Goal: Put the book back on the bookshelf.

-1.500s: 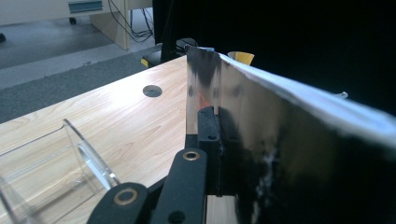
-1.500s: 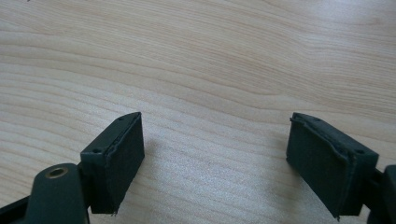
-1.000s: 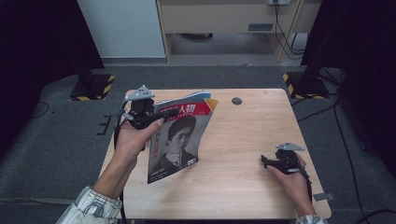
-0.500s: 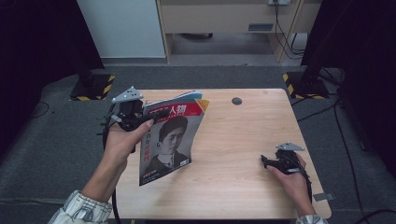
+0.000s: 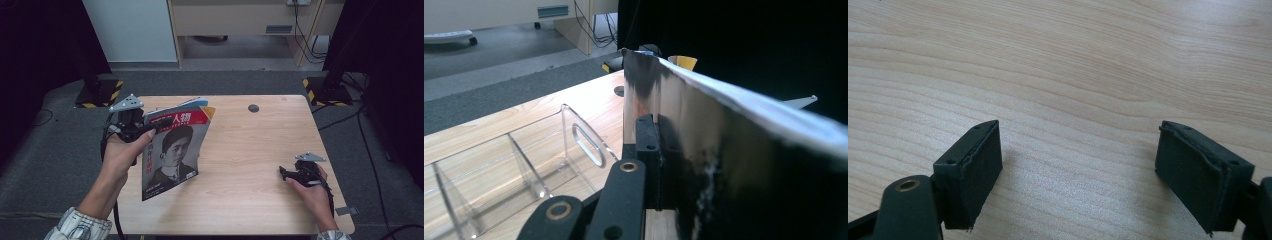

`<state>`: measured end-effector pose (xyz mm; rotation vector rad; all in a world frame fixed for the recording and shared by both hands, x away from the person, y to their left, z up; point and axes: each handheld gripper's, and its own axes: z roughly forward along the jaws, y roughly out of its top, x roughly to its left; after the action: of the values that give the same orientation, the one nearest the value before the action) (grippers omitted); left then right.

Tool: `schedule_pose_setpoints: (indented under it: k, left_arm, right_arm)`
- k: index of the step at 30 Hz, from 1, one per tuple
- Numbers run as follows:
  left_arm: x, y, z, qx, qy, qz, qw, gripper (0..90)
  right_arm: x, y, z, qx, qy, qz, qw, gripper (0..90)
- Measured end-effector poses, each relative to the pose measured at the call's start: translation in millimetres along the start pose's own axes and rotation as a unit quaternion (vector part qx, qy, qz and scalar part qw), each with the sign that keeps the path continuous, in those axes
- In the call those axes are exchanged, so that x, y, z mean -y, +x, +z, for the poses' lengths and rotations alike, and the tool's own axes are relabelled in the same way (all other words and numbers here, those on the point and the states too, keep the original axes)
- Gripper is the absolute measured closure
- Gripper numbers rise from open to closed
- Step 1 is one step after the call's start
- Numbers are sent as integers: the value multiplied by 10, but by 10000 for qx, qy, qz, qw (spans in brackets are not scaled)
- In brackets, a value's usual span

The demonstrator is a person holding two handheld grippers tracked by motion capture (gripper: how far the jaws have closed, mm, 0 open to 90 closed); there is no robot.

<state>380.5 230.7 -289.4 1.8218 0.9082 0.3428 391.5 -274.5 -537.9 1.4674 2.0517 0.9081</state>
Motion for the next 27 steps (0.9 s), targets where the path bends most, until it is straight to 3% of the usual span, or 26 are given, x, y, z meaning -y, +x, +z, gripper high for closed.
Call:
schedule_pose_setpoints:
  k: [27]
  left_arm:
    - [115, 217, -211, -296, -25, -169, 9994, 864]
  right_arm:
    - [2, 2, -1, -4, 13, -30, 10000, 184]
